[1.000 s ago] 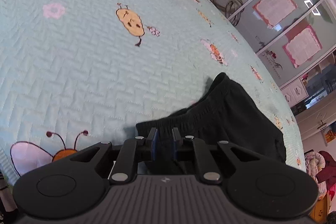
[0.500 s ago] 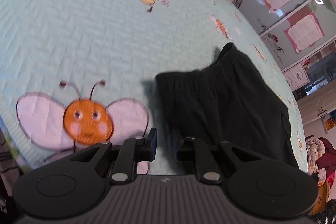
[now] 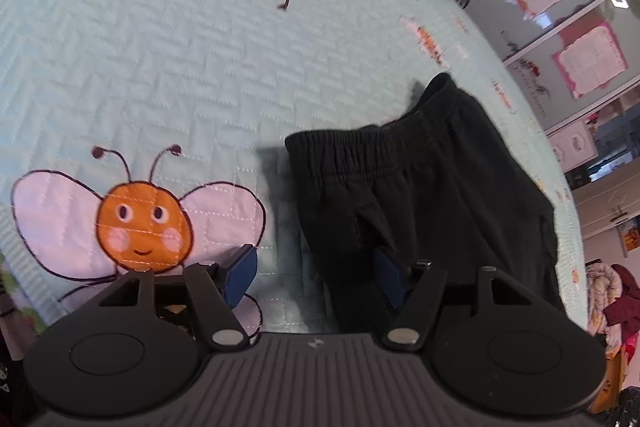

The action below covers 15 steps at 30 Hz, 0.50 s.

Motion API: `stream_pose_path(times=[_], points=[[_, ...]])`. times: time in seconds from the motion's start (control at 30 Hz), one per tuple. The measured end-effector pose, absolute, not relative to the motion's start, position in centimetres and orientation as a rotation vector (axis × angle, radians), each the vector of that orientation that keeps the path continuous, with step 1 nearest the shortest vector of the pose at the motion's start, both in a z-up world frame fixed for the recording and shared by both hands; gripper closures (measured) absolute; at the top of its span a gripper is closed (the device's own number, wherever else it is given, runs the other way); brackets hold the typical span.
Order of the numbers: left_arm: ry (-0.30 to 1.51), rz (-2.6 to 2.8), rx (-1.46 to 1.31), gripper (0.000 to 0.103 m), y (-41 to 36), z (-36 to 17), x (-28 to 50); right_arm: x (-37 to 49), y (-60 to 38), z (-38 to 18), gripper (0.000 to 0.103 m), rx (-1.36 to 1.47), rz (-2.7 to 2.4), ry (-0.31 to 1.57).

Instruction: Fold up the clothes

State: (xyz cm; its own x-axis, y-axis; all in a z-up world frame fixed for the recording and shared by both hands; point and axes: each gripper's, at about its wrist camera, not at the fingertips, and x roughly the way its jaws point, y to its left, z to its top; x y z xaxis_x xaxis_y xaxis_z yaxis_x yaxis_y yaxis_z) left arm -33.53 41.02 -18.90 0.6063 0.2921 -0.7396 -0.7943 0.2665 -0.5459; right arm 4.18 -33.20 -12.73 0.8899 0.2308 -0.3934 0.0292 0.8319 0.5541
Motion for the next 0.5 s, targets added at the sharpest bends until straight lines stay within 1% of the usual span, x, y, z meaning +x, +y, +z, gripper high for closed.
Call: stream_pose_path(times=[0.03, 0.1, 0.13, 0.23, 0.37, 0.43, 0.5], points=[[0.567, 0.789, -1.056, 0.036, 41.0, -18.9, -33.2, 3.7, -32.4, -12.1, 0.048, 0.553, 0.117, 0.441], [0.566, 0.781, -1.056, 0.036, 41.0, -18.7, -33.0, 3.0, -30.8, -11.0, 0.039, 0.49, 0.12, 0.395], [0.557, 0.775, -1.061, 0.036, 40.8, -18.4, -33.1, 2.8, -30.4, -10.7, 0.037, 0.476, 0.123, 0.387], [0.497, 0.741, -1.061, 0.036, 40.3, -17.0, -33.9, 2.5, -29.9, -10.2, 0.037, 0.47, 0.141, 0.391], [0.507, 0.72, -1.033, 0.035, 40.5, -16.4, -33.3, 3.1, -29.1, -11.7, 0.037, 0.537, 0.255, 0.485], [0.542, 0.723, -1.033, 0.035, 40.8, -16.9, -32.4, 4.2, -27.3, -12.7, 0.037, 0.557, 0.382, 0.588], [0.58, 0.73, -1.032, 0.035, 40.9, -17.7, -31.4, 5.2, -24.1, -13.3, 0.037, 0.505, 0.487, 0.649]])
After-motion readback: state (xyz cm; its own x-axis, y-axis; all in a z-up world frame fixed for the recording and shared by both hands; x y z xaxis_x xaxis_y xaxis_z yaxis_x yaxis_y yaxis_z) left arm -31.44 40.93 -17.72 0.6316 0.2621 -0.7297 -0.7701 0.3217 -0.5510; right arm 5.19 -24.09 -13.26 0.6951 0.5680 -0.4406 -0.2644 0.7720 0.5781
